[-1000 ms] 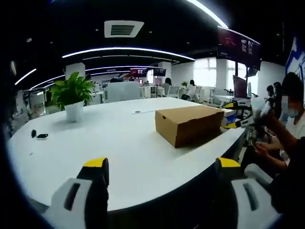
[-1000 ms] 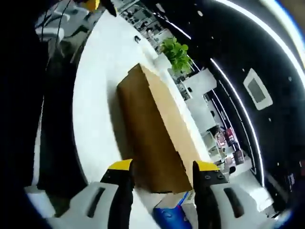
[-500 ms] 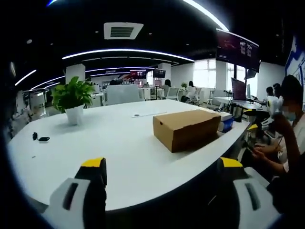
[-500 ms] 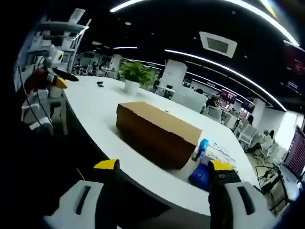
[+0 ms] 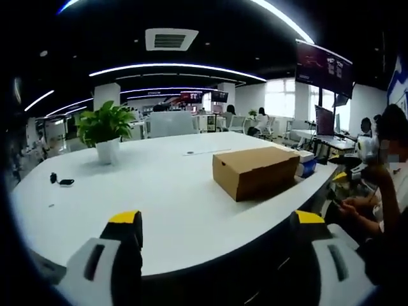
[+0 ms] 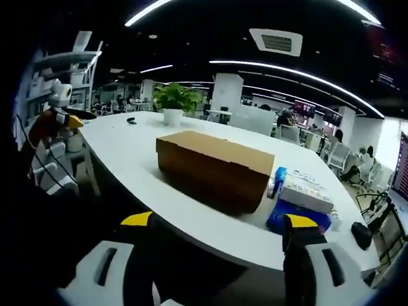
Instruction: Operate the shoe box by opening the lid, removing the specified soft item, and placing it in the target area until the item is outside and the box remains undamaged.
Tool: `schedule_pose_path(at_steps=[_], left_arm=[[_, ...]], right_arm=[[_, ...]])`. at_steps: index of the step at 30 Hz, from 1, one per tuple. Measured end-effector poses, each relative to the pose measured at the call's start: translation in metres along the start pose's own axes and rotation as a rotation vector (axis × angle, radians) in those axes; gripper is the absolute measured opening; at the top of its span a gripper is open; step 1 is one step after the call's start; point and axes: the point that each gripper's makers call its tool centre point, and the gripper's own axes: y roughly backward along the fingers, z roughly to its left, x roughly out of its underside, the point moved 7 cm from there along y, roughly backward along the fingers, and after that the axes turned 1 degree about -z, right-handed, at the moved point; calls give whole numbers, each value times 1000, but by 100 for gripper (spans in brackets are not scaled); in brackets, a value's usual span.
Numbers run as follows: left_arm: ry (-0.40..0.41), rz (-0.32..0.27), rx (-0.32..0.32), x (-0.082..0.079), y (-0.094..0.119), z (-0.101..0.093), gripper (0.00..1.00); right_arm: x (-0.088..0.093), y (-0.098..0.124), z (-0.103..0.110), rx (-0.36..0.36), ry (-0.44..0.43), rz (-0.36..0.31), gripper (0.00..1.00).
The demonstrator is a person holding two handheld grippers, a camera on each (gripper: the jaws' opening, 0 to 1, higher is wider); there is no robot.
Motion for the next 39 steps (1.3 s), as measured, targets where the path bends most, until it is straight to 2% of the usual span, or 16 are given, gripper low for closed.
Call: schedule_pose_path(at_steps=[3,6,11,16,23,39], left_arm=[[1,3,-2,0,-1,1,99],[6,2,-16,4,0,2,99],[1,33,-31,8,3,2,99],[-27,59,-41,11,8,-9,98],[-13,48,-30,10,10,-11,99],[-6,42,-32,7,12,-7,99]], right_arm=[[-1,-1,2,-4,-2,-2,85],[0,-6,11,-38,-1,-7,85],[-1,-3,13,-37,-8,-16,86],[6,5,17,-45,-11,-21,86],[4,8,17,-49,-12,-43,86],[-1,2,24,-72,-3,-42,87]])
